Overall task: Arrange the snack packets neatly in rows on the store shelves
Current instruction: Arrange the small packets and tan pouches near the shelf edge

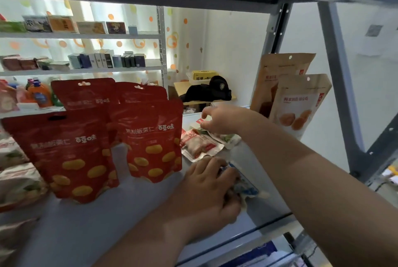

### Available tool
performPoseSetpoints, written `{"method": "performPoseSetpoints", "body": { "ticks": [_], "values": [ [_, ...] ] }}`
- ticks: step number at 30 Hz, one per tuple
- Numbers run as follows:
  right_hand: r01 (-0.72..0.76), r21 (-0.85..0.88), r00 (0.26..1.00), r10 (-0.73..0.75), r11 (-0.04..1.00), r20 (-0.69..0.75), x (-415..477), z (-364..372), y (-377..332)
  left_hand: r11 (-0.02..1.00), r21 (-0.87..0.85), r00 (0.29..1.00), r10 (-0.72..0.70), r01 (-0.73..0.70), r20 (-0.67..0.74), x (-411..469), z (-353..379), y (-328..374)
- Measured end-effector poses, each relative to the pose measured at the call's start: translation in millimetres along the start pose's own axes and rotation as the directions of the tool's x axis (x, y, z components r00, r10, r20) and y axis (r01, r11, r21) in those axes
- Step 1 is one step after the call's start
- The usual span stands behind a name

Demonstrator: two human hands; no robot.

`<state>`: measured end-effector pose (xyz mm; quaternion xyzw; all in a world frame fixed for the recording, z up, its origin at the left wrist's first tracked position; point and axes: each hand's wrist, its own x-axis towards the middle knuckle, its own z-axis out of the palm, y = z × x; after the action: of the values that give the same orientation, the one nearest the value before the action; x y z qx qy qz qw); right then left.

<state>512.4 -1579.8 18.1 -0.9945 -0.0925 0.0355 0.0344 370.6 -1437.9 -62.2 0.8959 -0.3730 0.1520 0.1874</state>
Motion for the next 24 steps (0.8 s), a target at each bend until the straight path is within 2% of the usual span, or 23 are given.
{"method": "performPoseSetpoints", "body": {
  "ticks": [2,5,7,14,21,24],
  "values": [
    [-0.038,-0.065,0.998,0.035,0.997,-0.047,6,-3,2,0.999,0.0,0.999,-0.035,0.035,-0.007,2,3,1],
    [-0.015,-0.101,0.988,0.03,0.995,0.149,15,2,1,0.995,-0.014,0.995,-0.099,0.099,-0.001,5,6,1],
    [-0.009,-0.107,0.979,0.03,0.994,0.2,21,6,0,0.994,-0.016,0.994,-0.111,0.112,0.005,5,7,0],
    [-0.088,-0.107,0.987,0.101,0.99,0.127,46,8,-2,0.988,-0.021,0.978,-0.15,0.155,0.148,3,2,-3],
    [-0.09,-0.038,0.996,0.089,0.995,-0.027,52,12,-8,0.996,-0.009,0.986,-0.086,0.088,0.144,0,-9,-6],
    [0.01,0.041,0.985,-0.003,0.999,-0.173,34,7,-13,0.999,0.004,0.992,-0.047,0.047,0.114,-1,-10,-5]
  ]
}}
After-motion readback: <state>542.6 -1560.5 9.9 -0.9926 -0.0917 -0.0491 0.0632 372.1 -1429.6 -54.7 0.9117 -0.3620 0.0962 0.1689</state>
